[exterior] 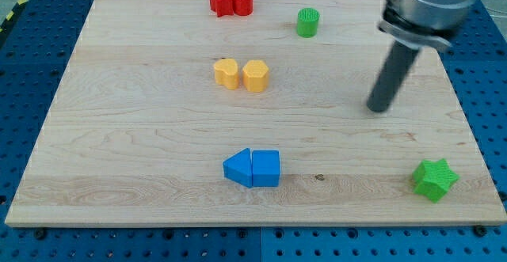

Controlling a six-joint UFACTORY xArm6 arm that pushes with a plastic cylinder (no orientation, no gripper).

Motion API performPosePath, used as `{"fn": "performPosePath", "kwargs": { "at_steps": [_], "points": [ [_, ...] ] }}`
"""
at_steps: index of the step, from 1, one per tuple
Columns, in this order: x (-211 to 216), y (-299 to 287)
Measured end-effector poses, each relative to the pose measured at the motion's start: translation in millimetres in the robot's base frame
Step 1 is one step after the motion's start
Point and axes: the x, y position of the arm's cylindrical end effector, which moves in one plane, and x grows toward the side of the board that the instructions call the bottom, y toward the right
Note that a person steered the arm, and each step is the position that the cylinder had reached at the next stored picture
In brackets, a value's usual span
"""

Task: Move the green circle to the top of the green star

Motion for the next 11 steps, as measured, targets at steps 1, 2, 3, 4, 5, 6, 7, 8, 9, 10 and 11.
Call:
{"fn": "performPosePath", "kwargs": {
  "at_steps": [1, 2, 3, 4, 5, 6, 7, 8, 9, 10, 11],
  "points": [
    [-57, -46],
    [-111, -99],
    [-139, -163],
    [-162, -196],
    [-188, -188],
    [-196, -165],
    [-196, -132],
    [-194, -105],
    [-185, -108],
    [-172, -122],
    [-155, -120]
  ]
}}
